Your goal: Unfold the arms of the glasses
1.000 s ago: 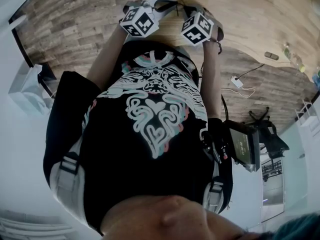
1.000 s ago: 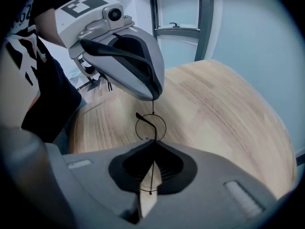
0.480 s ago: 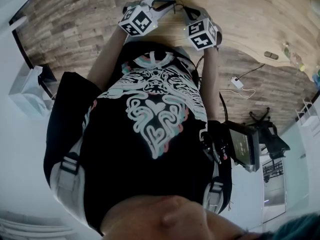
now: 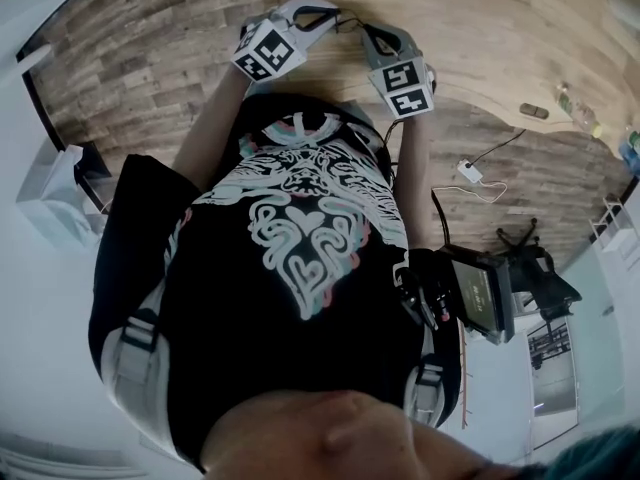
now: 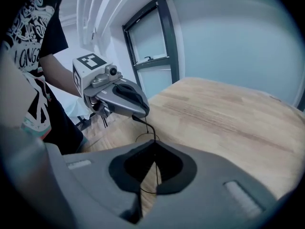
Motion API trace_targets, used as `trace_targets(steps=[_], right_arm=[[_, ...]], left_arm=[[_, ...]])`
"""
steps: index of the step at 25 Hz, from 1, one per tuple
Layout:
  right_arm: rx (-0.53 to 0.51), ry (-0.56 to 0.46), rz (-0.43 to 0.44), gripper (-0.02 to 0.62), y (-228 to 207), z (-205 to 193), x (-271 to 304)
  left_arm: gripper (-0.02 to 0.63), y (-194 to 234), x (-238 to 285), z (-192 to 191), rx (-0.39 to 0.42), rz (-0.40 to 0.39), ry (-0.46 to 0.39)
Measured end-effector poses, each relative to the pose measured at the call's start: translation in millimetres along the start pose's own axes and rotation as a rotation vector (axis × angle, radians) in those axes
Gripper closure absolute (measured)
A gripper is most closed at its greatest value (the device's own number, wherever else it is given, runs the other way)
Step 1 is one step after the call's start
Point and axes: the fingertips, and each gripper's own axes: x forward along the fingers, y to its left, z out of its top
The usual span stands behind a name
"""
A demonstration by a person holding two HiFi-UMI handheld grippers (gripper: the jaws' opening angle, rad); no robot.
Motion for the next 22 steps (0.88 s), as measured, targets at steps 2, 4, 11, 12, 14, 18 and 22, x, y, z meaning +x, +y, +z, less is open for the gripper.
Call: trace_targets(steps=[2, 4, 11, 12, 14, 18, 22], right_arm=[[0.032, -0.045, 0.002, 0.594, 0.0, 0.9, -5.1], [0.076, -0.093, 0.009, 0.594, -2.1, 3.6, -10.6], [0.221, -0.244, 0.026, 0.594, -14.7, 14.8, -27.6], [0.241, -0.268, 0.03, 0.594, -15.8, 16.8, -30.4], [0.284, -0.315, 0.041, 0.594, -17.7, 19.7, -37.0], [0.375, -0.388, 0.056, 0.594, -24.7, 19.6, -47.6], [0.467, -0.468, 0.074, 0.594, -31.9, 22.9, -56.3]], left_arm=[[0.614, 0.4, -0.5, 3.3, -0.022, 0.003, -0.017], [0.614, 3.2, -0.5, 2.7, -0.057, 0.011, -0.026], [0.614, 14.2, -3.4, 1.4, -0.165, 0.021, -0.046], [0.614, 15.3, -4.1, 1.2, -0.179, 0.023, -0.049], [0.614, 17.9, -5.3, 0.7, -0.208, 0.031, -0.064], [0.614, 21.2, -5.2, 0.2, -0.265, 0.042, -0.087], [0.614, 24.3, -7.6, 2.6, -0.313, 0.042, -0.101]])
